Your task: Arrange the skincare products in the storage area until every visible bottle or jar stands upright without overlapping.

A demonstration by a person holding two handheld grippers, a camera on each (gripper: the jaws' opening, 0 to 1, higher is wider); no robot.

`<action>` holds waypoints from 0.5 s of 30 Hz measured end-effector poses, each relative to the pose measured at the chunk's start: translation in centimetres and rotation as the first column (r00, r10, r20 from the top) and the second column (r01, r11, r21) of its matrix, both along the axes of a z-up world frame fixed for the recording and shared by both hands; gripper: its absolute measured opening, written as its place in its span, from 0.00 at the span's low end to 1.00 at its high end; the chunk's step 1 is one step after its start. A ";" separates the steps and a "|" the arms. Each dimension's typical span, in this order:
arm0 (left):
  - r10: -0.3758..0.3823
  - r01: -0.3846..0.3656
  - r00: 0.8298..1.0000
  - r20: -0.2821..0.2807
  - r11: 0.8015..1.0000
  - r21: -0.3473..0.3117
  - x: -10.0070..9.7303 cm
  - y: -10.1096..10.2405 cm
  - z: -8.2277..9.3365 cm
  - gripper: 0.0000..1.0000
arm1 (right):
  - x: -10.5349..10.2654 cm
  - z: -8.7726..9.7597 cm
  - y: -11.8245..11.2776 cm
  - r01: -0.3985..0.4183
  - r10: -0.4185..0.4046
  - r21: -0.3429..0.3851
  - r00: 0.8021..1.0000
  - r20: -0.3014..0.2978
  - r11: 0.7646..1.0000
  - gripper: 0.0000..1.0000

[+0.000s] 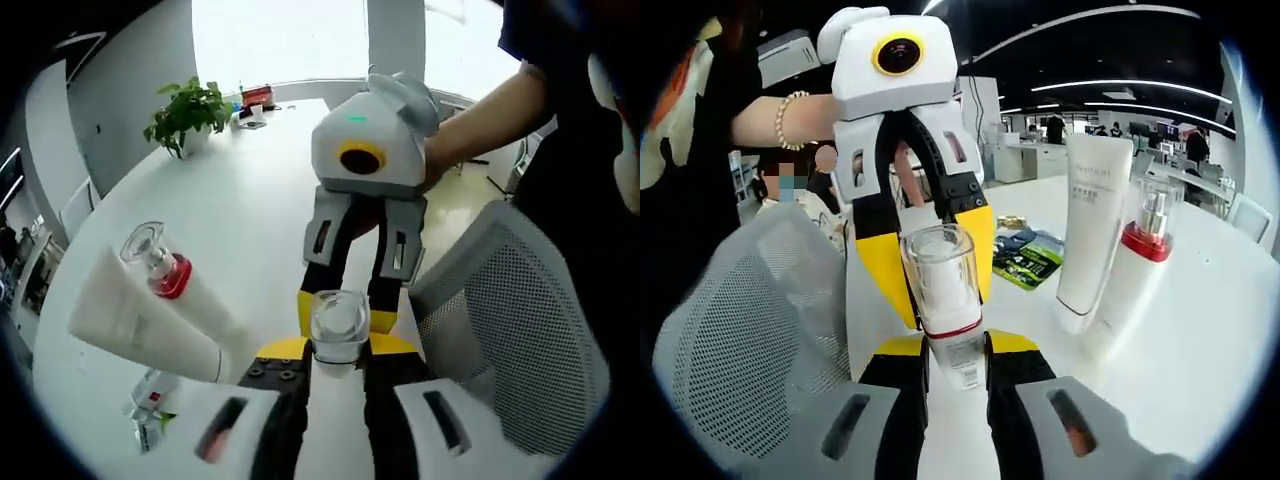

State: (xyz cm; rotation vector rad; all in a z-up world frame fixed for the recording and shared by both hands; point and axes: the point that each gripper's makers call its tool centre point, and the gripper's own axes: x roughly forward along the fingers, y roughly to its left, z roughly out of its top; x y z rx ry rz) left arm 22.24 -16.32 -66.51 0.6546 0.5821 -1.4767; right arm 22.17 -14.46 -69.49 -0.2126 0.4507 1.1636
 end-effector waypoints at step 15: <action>-0.038 0.037 0.999 0.021 0.998 0.046 0.2 -0.3 -1.6 0.24 | 0.2 -2.1 -0.5 -0.007 0.006 -0.055 1.000 -0.015 0.998 0.21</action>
